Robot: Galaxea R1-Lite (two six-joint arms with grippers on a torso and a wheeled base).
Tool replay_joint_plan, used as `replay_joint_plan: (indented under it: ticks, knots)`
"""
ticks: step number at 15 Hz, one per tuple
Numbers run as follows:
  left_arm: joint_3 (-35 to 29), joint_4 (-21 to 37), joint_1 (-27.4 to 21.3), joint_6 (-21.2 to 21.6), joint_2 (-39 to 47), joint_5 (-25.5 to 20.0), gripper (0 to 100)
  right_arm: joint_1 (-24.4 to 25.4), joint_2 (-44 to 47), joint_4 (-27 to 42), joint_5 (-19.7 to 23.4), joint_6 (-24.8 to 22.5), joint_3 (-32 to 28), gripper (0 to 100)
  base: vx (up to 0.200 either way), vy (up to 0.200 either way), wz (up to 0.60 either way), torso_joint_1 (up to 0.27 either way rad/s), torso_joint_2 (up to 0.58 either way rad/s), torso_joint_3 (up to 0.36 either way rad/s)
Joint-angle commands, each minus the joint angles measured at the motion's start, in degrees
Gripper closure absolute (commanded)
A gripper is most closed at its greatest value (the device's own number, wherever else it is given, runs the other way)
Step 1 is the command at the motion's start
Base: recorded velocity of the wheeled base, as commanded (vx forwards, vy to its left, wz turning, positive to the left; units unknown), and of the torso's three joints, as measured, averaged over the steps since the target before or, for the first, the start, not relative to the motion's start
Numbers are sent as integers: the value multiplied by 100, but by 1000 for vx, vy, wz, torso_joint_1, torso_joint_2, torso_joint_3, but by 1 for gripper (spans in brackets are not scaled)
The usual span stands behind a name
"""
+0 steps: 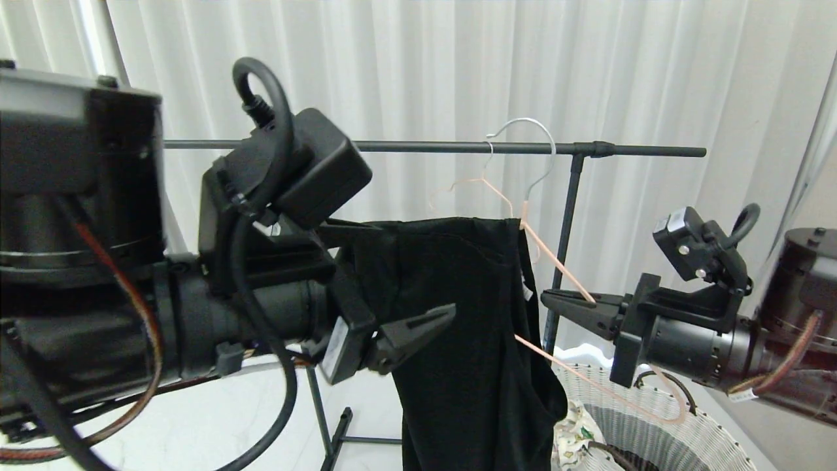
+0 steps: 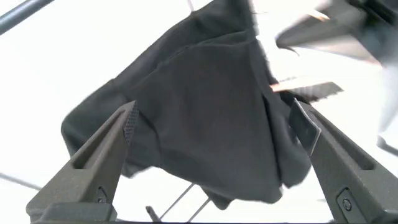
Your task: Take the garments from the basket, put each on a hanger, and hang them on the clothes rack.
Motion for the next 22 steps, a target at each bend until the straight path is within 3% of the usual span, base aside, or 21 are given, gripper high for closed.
replay_joint_plan:
  ticks: [1,4,7,12,16,17,22]
  knots:
    - [389,-4,175,131,-482,-470,0,-37,-307,5,338,-205,426,100,0,0,0,0,0,0]
    - [424,-4,175,184,-421,-690,0,94,-694,31,707,-399,901,100,0,0,0,0,0,0]
    - [714,-4,166,193,-359,-1621,0,393,-975,40,716,-399,1252,100,0,0,0,0,0,0]
    - [767,-4,148,298,160,-1700,0,956,-1045,57,716,-425,1340,100,0,0,0,0,0,0]
    - [942,-4,157,694,414,-2175,0,1088,-1054,57,716,-434,1331,100,0,0,0,0,0,0]
    - [942,-4,166,738,441,-2175,100,1105,-1054,57,716,-434,1331,100,0,0,0,0,0,0]
    - [1004,-4,175,782,476,-2175,100,1114,-1054,57,716,-583,1340,100,0,0,0,0,0,0]
